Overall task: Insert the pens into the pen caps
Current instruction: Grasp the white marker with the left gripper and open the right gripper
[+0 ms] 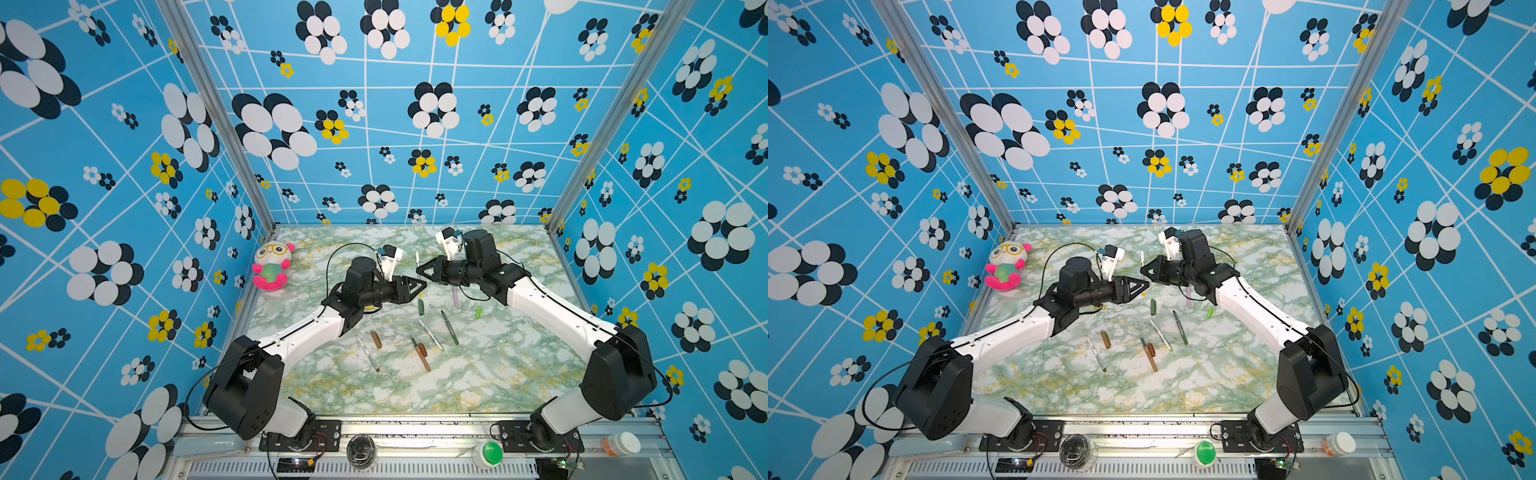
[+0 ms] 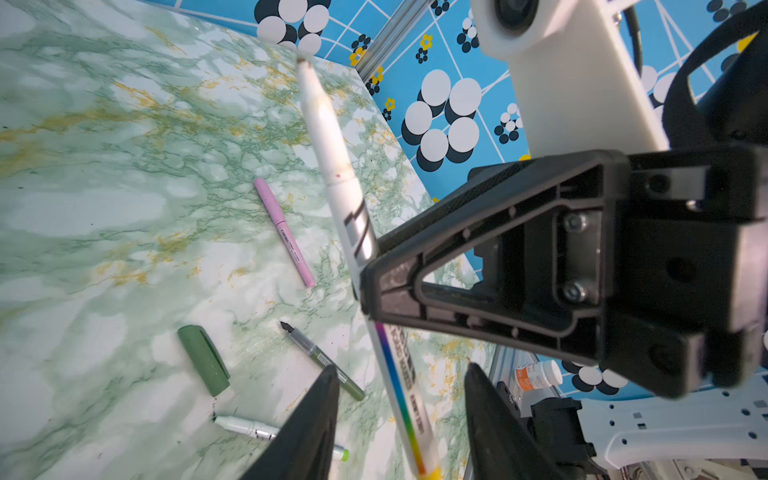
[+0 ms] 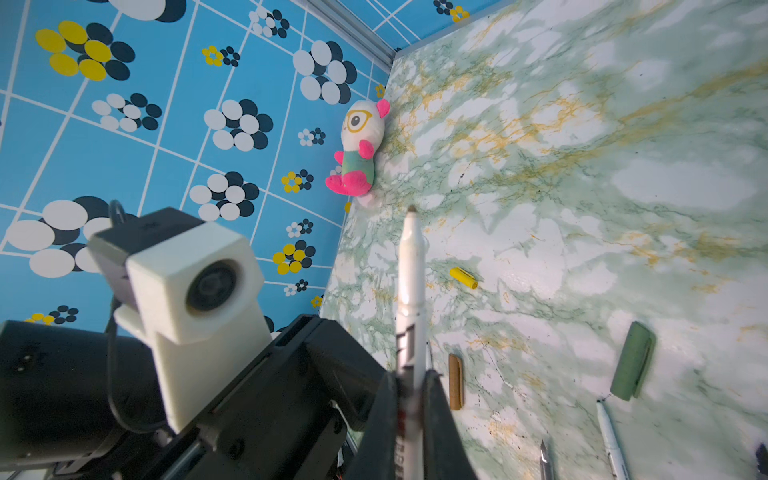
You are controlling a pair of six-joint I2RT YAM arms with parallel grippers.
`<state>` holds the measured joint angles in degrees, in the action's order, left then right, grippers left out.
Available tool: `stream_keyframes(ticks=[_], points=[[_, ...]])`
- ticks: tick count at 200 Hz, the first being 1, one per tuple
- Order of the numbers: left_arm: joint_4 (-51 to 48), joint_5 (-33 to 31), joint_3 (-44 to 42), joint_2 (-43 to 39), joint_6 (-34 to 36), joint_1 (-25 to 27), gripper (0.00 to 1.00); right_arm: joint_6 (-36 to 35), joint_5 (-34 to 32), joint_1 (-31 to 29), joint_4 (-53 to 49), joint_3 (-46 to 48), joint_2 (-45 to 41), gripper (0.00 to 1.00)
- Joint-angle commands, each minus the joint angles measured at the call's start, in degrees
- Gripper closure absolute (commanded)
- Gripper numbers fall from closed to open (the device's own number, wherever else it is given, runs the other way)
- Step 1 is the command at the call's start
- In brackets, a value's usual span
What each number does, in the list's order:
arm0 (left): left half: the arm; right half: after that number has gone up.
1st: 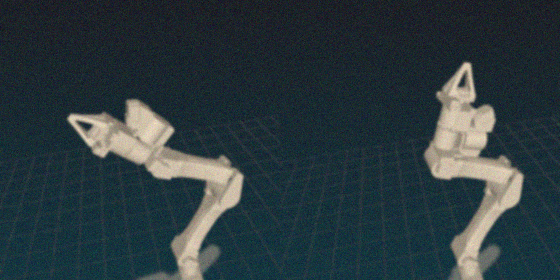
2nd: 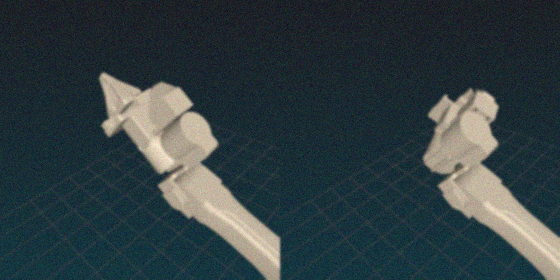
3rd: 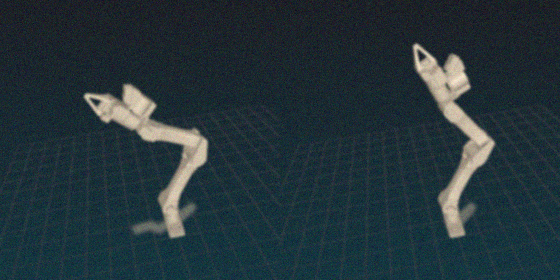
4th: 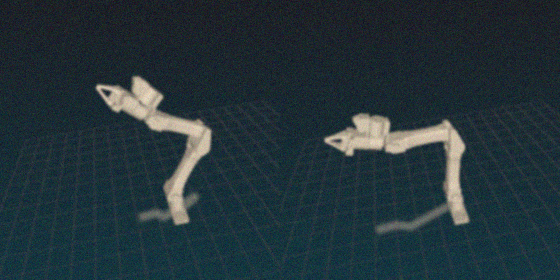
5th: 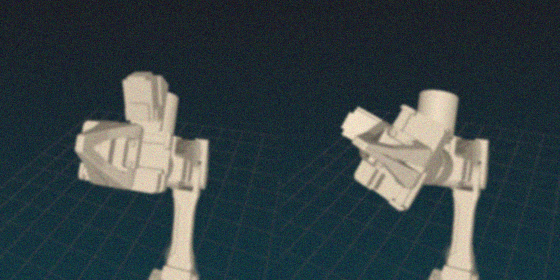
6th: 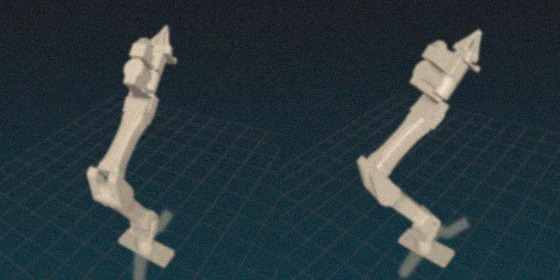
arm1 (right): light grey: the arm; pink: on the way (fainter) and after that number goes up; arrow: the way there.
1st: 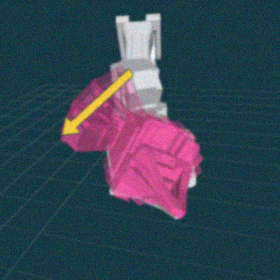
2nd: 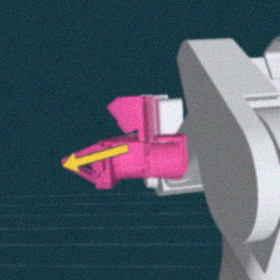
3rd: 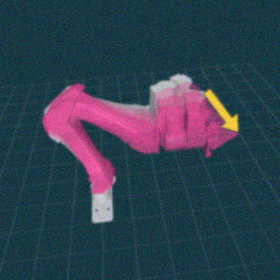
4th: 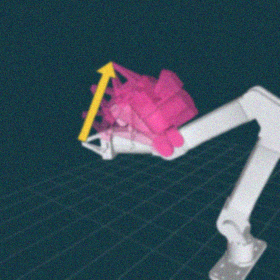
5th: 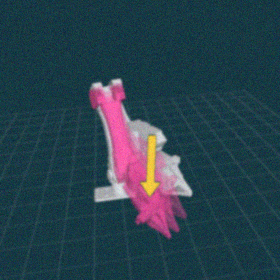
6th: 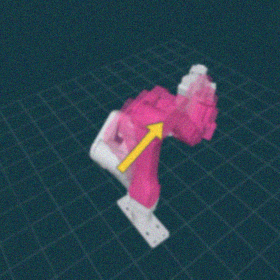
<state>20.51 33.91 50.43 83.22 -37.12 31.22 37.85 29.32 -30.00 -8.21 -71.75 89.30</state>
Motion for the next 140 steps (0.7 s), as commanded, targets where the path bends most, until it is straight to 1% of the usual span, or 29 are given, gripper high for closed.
stream_keyframes(ticks=[1, 39, 41, 45, 124, 140], points=[[1.66, 0.34, 1.76, 0.72, -0.03, 0.42, 0.51, 1.17, 1.44, -0.76, 2.82, 0.93, -1.68, 0.99], [1.75, 0.36, 1.93, 1.05, -0.23, 0.42, 0.56, 1.35, 1.48, -1.19, 3.46, 1.41, -1.48, 0.99], [1.73, 0.34, 1.9, 1.06, -0.23, 0.42, 0.59, 1.35, 1.45, -1.2, 3.46, 1.38, -1.47, 0.99], [1.72, 0.22, 1.92, 1.0, -0.15, 0.42, 0.61, 1.35, 1.44, -1.2, 3.42, 1.53, -1.46, 0.99], [0.89, -0.76, 1.86, 0.61, -0.13, 0.42, 0.92, 1.18, 1.09, -1.32, 3.56, 1.63, -1.46, 0.99], [0.33, -1.03, 1.77, 0.38, 0.04, 0.42, 0.97, 1.14, 0.96, -1.32, 3.45, 1.52, -1.54, 0.99]])
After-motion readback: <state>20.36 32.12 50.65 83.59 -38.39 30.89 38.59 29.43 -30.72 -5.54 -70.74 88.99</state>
